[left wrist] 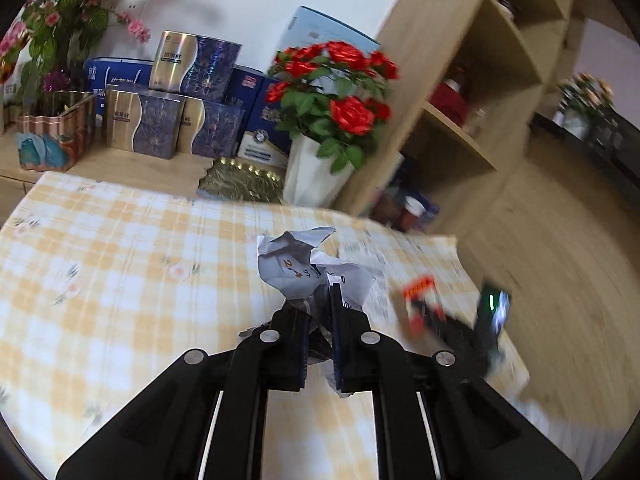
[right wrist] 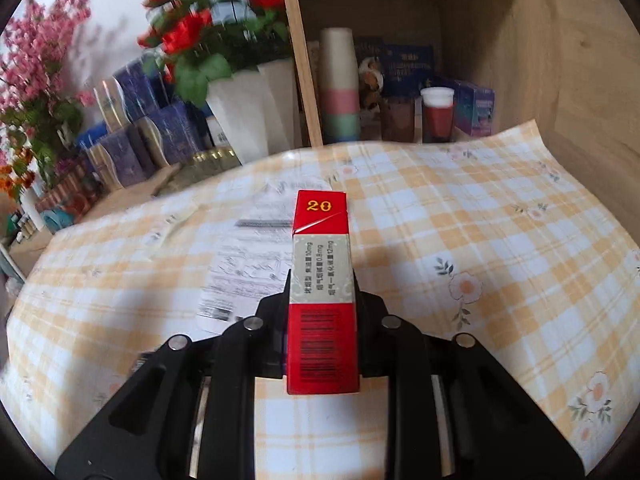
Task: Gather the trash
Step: 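Carry the foil over the brown bin and open the left tool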
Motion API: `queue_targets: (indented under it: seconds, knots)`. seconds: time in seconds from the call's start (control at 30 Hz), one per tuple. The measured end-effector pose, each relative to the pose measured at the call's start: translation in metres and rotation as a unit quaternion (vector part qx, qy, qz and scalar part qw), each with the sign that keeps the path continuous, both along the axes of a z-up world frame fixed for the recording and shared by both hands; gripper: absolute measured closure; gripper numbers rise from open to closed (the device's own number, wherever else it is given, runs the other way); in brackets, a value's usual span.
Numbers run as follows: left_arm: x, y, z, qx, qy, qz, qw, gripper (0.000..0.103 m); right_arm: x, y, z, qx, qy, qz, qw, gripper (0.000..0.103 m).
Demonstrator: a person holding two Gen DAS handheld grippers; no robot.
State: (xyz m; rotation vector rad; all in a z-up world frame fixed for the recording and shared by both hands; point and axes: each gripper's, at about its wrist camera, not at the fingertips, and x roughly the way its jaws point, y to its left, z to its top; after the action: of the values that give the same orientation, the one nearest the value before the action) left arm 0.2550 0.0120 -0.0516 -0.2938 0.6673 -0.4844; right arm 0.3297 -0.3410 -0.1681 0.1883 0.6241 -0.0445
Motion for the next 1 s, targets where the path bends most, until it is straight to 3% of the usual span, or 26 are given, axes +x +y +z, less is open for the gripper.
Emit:
queue_targets:
  seconds: [0.1,0.2,0.43,0.67,1.0]
  knots:
    - [-0.040,0.012,-0.002,0.013,0.001,-0.014,0.9998,0.094,-0.029,0.006,0.026,0.019,-0.032,0.029,0.999,0.078]
    - [-0.087,0.024,-0.009,0.001,0.008,-0.033,0.9994,0.094,-0.069,0.018,0.046,0.030,-0.052,0.062,0.996,0.078]
    - [-0.162,0.020,-0.031,-0.014,0.007,-0.082,0.9965,0.094,-0.165,0.045,0.061,0.043,-0.054,0.112,0.991,0.078]
    - [-0.216,-0.008,-0.050,0.034,0.002,-0.143,0.9891,0.094,-0.255,0.052,0.046,0.053,-0.033,0.141,0.988,0.078]
    - [-0.255,-0.036,-0.111,0.073,0.061,-0.207,0.9736,0.094,-0.339,0.037,0.011,0.041,-0.009,0.105,0.994,0.078]
